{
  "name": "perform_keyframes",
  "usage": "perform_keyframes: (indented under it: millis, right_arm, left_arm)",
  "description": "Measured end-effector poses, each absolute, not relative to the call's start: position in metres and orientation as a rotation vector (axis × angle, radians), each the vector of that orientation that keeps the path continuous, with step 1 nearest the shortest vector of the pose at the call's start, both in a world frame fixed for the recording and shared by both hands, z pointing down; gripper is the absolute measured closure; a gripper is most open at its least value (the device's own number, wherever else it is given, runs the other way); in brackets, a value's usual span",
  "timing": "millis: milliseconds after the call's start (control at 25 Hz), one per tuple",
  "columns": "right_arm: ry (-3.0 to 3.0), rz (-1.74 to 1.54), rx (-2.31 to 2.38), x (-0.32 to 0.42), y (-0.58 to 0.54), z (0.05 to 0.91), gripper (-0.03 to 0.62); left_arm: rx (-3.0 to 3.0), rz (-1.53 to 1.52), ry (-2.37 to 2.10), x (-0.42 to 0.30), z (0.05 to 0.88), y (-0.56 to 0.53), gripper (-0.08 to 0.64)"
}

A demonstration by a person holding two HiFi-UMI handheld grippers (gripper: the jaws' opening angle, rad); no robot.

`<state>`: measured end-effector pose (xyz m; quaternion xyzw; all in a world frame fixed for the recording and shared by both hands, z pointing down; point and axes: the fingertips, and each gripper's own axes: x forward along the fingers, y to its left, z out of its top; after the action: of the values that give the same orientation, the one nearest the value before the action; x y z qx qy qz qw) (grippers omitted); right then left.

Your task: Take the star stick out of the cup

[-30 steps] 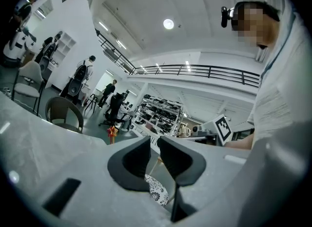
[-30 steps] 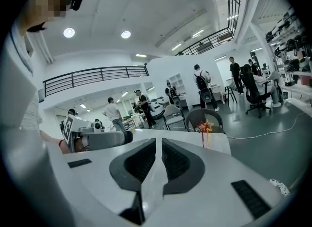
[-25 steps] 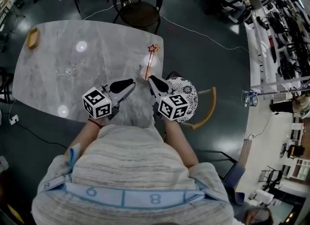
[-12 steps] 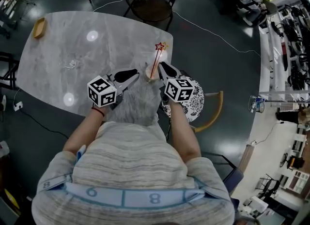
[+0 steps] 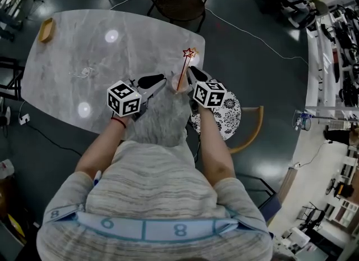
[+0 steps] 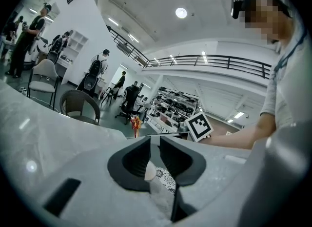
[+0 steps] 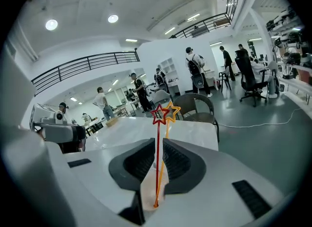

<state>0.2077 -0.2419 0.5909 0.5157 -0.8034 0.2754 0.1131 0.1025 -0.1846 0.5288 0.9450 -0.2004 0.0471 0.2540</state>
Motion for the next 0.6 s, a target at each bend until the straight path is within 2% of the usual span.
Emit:
perform_keyframes:
  millis: [320, 440, 600]
  right_arm:
    - [-2.340, 0.879, 1.503, 0.210, -0.257, 0.602, 0.576]
    - [-2.342, 0.913, 1.481, 0.209, -0.260, 0.605, 0.511]
    - [-2.324, 0.926, 1.490, 0.213, -0.266, 0.612, 0.511]
  left_arm:
    - [2.541, 0.138, -0.552, 0.106, 0.534, -0.187, 0.505]
    - [2.535, 0.141, -0.555, 0.106, 0.536, -0.186, 0.505]
    - [2.531, 0.145, -0.559, 0.105, 0.540, -0.189, 0.505]
